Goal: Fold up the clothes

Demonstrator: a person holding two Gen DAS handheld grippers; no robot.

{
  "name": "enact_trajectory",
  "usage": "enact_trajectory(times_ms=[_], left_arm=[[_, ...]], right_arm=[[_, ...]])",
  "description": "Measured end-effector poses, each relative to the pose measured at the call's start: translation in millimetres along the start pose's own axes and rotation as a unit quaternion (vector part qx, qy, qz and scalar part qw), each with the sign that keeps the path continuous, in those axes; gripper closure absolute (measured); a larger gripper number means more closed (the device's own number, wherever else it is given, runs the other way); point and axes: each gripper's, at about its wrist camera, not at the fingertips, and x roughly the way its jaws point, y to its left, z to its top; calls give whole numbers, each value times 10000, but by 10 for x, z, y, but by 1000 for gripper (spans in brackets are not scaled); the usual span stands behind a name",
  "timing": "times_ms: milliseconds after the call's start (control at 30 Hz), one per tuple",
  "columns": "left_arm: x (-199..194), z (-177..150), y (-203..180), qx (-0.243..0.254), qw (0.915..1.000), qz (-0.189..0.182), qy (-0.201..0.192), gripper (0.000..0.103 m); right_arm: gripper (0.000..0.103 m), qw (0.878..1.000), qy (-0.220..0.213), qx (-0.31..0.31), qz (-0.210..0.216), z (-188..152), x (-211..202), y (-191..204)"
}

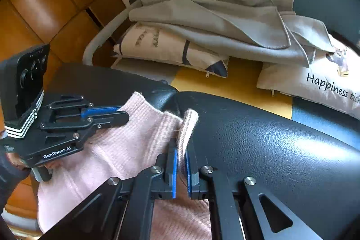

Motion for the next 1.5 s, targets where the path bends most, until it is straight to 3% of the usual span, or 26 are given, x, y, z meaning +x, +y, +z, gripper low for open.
enact_trajectory(times_ms=[200,400,667,933,1033,1167,1267,1367,1400,1500], left_arm=[[-390,-53,-85,-49,9992,-17,-388,99],[-870,-324,-281,-6,9970,-57,-772,99],[-1321,-1003,-565,-14,9938,-30,-1109,99],[-1257,-1717,-768,87,9968,73,-795,98],[-1264,-1980,-780,-8,9981,4,-613,94],[-1549,-2173,-572,-442,9959,-49,-793,92],[-1734,-2060,-425,-753,9911,-58,-1093,90],[-1724,-1740,-502,-673,9894,-114,-1281,87],[-1704,-1621,-541,-625,9892,-153,-1319,85],[-1423,-1280,-765,-273,9934,-286,-1076,85]], right_arm=[[96,9997,-223,37,21,-102,-277,141],[96,9986,-505,94,81,-450,-665,374],[96,9969,-730,274,130,-1046,-980,610],[96,9962,-631,595,-5,-1818,-861,665],[90,9957,-646,628,-201,-1984,-880,689],[83,9953,-634,599,-409,-2131,-1067,709],[81,9930,-845,484,-668,-2095,-1276,795],[80,9904,-1176,288,-672,-1870,-1381,989],[74,9895,-1226,225,-727,-1764,-1359,1043],[72,9906,-1133,272,-721,-1474,-1147,1077]])
